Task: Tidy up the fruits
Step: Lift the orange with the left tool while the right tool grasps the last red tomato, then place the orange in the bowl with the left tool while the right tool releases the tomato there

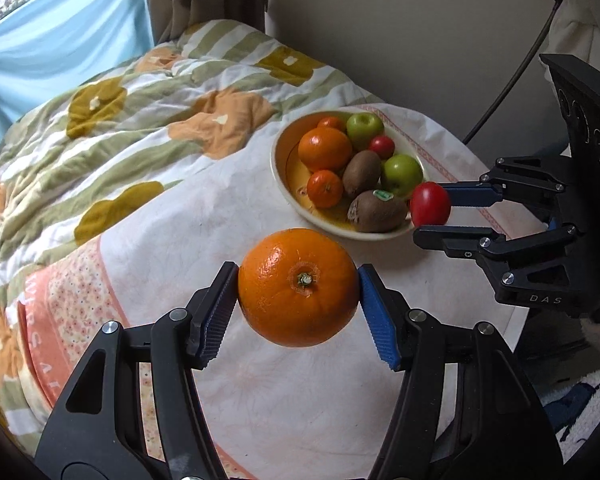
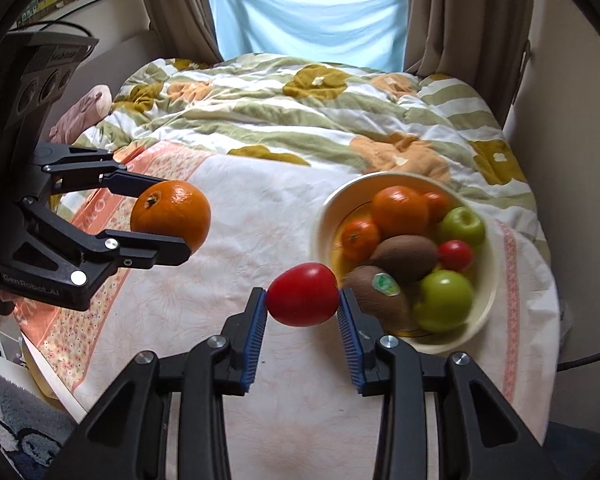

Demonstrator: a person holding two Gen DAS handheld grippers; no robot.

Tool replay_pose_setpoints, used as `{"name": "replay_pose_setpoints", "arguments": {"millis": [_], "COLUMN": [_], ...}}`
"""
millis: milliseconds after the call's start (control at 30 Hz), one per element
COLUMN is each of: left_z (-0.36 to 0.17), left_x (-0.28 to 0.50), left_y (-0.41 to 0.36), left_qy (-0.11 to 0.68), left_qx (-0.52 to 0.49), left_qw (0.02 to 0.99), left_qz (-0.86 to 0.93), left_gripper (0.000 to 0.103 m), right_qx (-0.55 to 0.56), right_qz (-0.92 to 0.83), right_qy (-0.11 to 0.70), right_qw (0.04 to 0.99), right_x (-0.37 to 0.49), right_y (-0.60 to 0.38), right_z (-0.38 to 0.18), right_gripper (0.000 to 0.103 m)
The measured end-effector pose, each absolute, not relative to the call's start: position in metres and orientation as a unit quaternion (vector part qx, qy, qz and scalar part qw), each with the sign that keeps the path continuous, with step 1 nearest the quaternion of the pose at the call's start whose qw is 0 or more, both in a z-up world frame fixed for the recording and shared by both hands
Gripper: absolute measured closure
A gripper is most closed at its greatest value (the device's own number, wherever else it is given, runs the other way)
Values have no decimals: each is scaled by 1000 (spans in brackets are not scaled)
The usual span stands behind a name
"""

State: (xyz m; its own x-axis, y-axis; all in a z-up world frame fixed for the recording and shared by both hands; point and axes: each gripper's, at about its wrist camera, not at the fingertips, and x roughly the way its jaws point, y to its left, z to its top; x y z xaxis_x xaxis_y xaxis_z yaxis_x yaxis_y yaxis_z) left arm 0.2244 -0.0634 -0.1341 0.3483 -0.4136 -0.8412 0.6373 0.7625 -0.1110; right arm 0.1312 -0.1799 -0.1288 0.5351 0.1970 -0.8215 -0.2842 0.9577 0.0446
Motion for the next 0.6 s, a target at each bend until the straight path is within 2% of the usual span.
{"name": "replay_pose_setpoints", "arguments": {"millis": [267,600], "left_z": [-128,-162], "left_x": [246,293], "left_y": [-116,-153], "left_qy": [460,473], "left_qx": [101,79], "left_qw": [826,836], "left_qz": [-311,-266], "left_gripper": [39,39], "right_qx": [-41,-36], "right_qz": [128,142], "right_qy": [450,454], "right_qw": [883,879], "right_x": [141,161], "right_y": [-229,-271], "right_z": [-112,-125], "right_gripper": [70,70]}}
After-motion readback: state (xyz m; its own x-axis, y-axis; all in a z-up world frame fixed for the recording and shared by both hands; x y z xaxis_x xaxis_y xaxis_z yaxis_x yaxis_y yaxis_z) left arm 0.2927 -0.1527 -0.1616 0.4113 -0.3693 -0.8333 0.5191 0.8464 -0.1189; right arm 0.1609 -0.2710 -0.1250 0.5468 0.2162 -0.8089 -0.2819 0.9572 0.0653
